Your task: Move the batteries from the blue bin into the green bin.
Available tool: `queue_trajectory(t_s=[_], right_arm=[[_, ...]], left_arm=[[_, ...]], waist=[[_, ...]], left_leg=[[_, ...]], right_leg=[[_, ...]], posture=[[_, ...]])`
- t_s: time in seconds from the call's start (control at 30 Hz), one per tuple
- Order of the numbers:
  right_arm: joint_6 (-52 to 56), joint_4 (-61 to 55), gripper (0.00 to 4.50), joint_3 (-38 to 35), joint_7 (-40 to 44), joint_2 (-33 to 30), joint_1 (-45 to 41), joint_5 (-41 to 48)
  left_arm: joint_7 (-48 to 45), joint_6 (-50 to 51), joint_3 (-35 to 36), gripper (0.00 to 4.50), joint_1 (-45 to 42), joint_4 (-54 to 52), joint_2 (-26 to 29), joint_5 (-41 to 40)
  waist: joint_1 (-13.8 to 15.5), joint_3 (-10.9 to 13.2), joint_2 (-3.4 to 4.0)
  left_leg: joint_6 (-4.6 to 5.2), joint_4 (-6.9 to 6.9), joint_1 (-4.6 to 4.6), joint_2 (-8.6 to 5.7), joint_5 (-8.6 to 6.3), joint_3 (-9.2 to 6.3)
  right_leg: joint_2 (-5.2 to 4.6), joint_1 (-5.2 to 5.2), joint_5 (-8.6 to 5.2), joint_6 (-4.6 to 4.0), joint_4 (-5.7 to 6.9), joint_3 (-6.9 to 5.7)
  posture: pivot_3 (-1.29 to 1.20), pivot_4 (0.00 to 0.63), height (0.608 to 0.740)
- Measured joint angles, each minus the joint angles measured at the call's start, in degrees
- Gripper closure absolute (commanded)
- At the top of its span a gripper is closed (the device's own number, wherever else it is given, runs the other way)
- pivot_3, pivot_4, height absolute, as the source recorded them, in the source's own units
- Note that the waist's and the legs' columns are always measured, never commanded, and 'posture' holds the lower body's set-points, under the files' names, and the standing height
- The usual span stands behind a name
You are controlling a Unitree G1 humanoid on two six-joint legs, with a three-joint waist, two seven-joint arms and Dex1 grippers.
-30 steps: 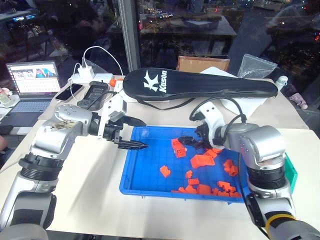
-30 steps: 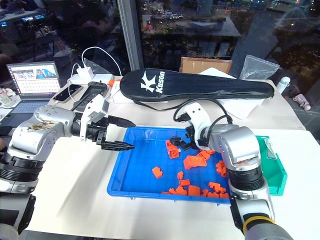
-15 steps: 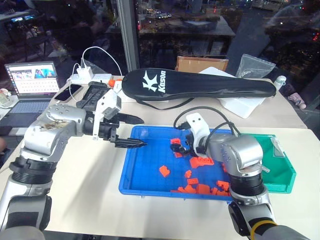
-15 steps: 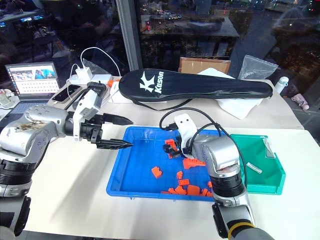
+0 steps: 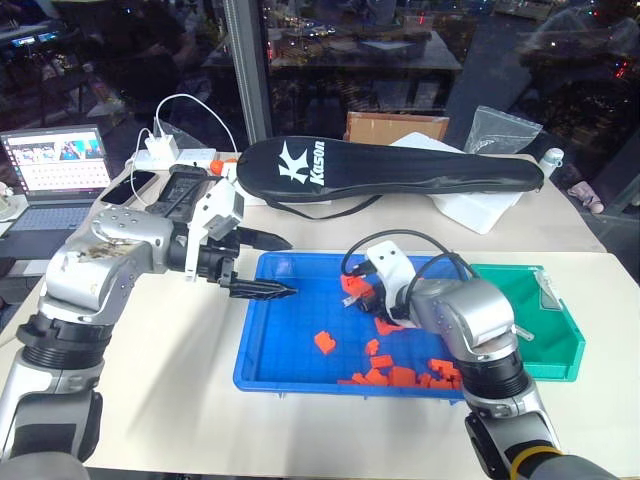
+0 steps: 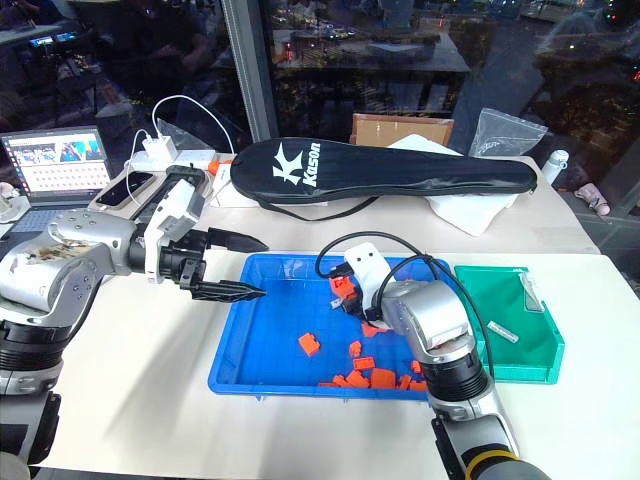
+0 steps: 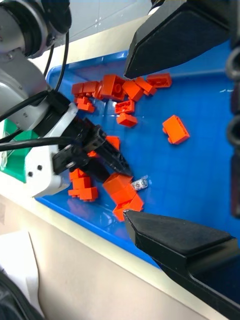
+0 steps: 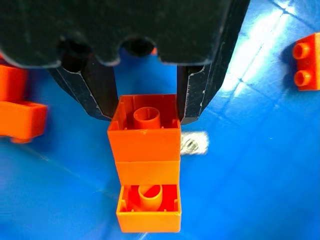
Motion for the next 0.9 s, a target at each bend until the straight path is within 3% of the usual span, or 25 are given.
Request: queue_trajectory(t_s=[0.23, 0.3, 0.43, 0.5, 0.67, 0.77, 0.9], right_arm=[[0.0, -8.1, 3.07, -0.6, 6.0, -14.7, -1.3, 7.1], [-1.5, -10.4, 3.07, 1.0, 7.8, -20.6, 1.1, 7.5], [-4.5, -10.4, 3.07, 1.4, 10.1, -25.9, 5.0, 7.6], [-5.9, -10.5, 2.05, 1.5, 11.3, -27.8, 5.7, 7.7], [-7.1, -10.7, 0.43, 1.9, 12.0, -26.4, 5.1, 7.8], [-11.3, -10.8, 0.43, 1.6, 12.3, -21.5, 3.5, 8.2], [-14.5, -9.2, 0.43, 5.2, 12.6, -19.5, 2.3, 8.1]], left_arm=[[-0.8, -0.7, -0.8, 0.0, 0.5, 0.0, 0.3, 0.6], [-1.6, -0.8, -1.3, 0.0, 0.6, 0.0, 0.4, 0.6], [-2.3, -0.8, -1.8, 0.0, 0.7, 0.1, 0.4, 0.5], [-2.5, -1.0, -2.1, 0.0, 0.5, 0.2, 0.1, 0.7], [-2.8, -1.2, -2.7, 0.0, 0.5, 1.1, 0.1, 1.2], [-3.0, -2.8, -4.2, 0.0, 0.5, 1.1, 0.6, 3.0], [-3.1, -4.4, -5.0, 0.0, 1.3, 1.0, 1.8, 4.8]], waist=[[0.2, 0.0, -0.01], [0.2, 0.0, -0.02], [-0.1, 0.0, -0.05], [-0.3, 0.0, -0.04], [-0.3, 0.0, -0.06], [-0.2, 0.0, -0.06], [0.1, 0.0, -0.06]], left_leg=[[0.0, -0.06, -0.02, 0.0, 0.0, 0.0], [0.0, -0.13, 0.01, 0.0, 0.0, 0.0], [0.0, -0.15, 0.02, 0.0, 0.0, 0.0], [0.01, -0.15, 0.06, 0.0, 0.0, 0.0], [0.01, -0.15, 0.08, 0.0, 0.0, 0.0], [0.02, -0.17, 0.09, 0.0, 0.0, -0.01], [0.02, -0.15, 0.04, 0.0, 0.0, 0.0]], right_leg=[[-0.01, 0.04, -0.14, 0.24, -0.17, 0.0], [-0.01, 0.04, -0.15, 0.24, -0.22, 0.0], [-0.01, 0.02, -0.16, 0.25, -0.21, 0.03], [-0.01, 0.03, -0.16, 0.25, -0.2, 0.04], [-0.01, 0.04, -0.16, 0.25, -0.2, 0.05], [0.0, 0.04, -0.16, 0.25, -0.21, 0.03], [-0.01, 0.05, -0.16, 0.25, -0.24, 0.03]], posture=[[0.0, 0.15, 0.715], [0.0, 0.15, 0.715], [0.0, 0.15, 0.715], [0.0, 0.15, 0.715], [0.0, 0.15, 0.715], [0.0, 0.15, 0.715], [0.0, 0.15, 0.715]])
